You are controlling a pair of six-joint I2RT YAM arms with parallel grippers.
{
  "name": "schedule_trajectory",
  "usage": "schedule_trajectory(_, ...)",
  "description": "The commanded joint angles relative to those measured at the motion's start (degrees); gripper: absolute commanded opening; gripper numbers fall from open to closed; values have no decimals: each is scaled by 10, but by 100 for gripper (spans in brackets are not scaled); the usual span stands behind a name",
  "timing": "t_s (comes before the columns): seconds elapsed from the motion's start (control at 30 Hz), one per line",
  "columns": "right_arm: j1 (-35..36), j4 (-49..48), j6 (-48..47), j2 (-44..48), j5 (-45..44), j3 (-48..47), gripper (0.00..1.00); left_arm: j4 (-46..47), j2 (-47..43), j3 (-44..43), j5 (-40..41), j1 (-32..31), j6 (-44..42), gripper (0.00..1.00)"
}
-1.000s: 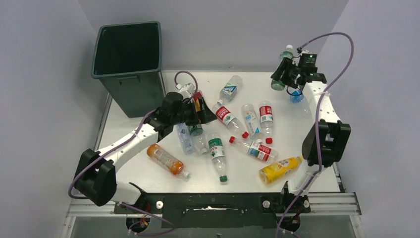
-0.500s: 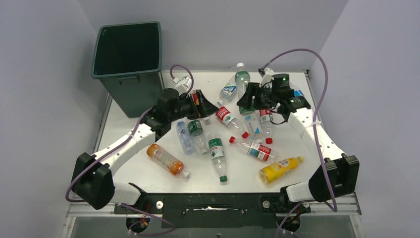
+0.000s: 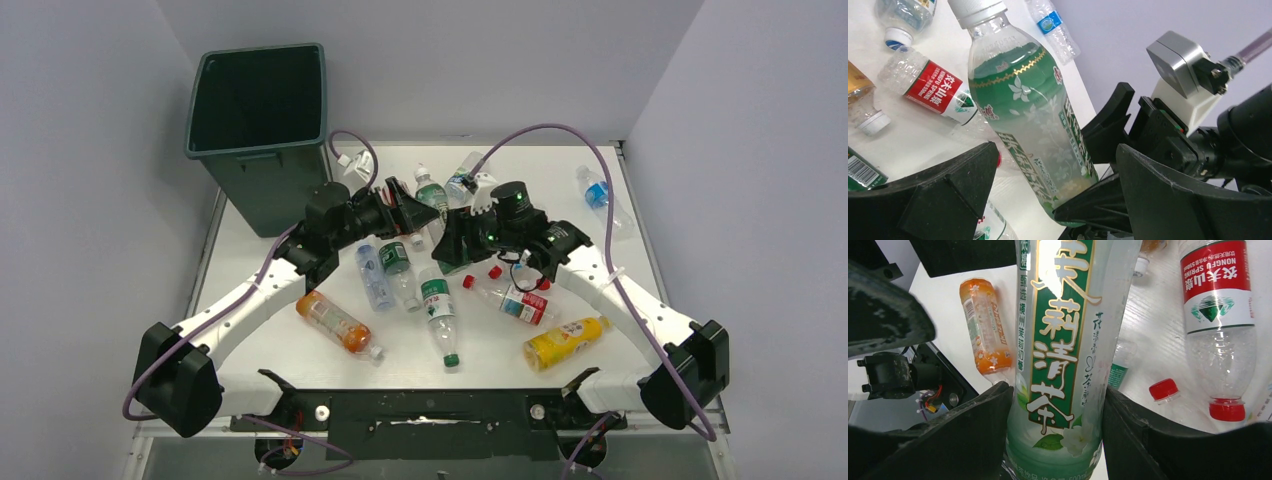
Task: Put the plastic bottles in the bin
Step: Pick up the plastic bottle at the center of the board.
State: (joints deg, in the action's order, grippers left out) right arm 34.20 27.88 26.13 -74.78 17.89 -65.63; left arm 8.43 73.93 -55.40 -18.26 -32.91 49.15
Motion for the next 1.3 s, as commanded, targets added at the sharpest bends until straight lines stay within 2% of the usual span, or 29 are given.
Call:
schedule_trajectory(0.0,23,-33,18,18,-37,-8,47,23,-20,-2,25,-1,3,89)
schedule_trajectory(0.57,95,-43,41,25,-72,-16,47,-9,-4,-14,67,0,8,88)
schedule_trajectory(0.67,104,-47,45,25,-77,-11,47,-5,-4,-10,68,0,11,82)
schedule_trajectory(0.83,107,-56,49,29,-78,1,47,-7,0,-7,60,0,19,58)
schedule_trajectory(1.13,111,-58,50,31,-80,5,47,-9,6,-9,60,1,23,37)
schedule_trajectory(1.17,111,-58,51,32,-80,6,50,-9,6,-10,61,1,23,37)
schedule_trajectory(1.27,112,-54,54,38,-86,8,68,-12,9,-17,61,4,20,35)
